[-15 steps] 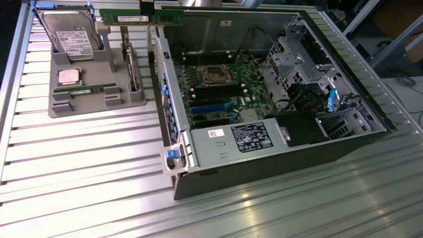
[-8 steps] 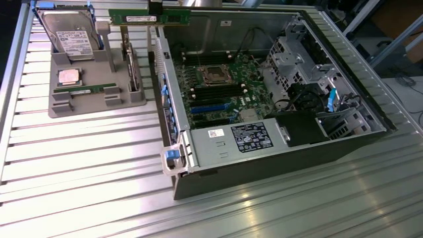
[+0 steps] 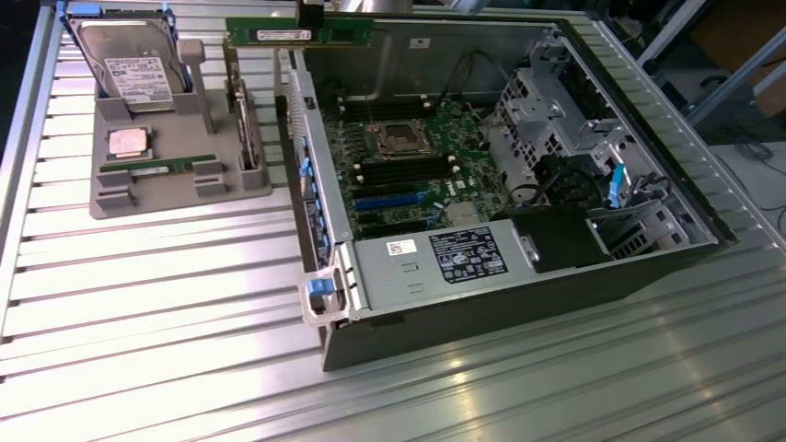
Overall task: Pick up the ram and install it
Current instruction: 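Pick up the ram and move it above insertion slot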
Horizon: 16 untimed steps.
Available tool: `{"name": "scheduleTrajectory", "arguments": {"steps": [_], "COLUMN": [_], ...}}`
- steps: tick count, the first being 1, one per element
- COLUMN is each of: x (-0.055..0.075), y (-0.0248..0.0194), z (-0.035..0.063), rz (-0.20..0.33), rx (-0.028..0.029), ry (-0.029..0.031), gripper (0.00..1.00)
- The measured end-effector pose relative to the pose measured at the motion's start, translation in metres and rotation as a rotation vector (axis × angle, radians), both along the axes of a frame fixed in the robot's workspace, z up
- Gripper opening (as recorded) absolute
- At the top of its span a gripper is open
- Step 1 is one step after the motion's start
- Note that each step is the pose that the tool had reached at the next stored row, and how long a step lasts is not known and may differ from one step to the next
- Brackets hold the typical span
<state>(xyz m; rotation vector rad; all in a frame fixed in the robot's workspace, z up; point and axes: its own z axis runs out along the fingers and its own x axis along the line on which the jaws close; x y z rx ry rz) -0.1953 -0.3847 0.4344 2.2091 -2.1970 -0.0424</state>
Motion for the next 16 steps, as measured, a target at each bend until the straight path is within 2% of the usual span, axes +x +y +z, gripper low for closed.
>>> {"name": "scheduleTrajectory", "arguments": {"steps": [16], "x": [0.025], "y": [0.0], "z": [0.0], "rz": [0.0], "rx": [0.0], "ry": [0.0], "gripper": [0.12]}}
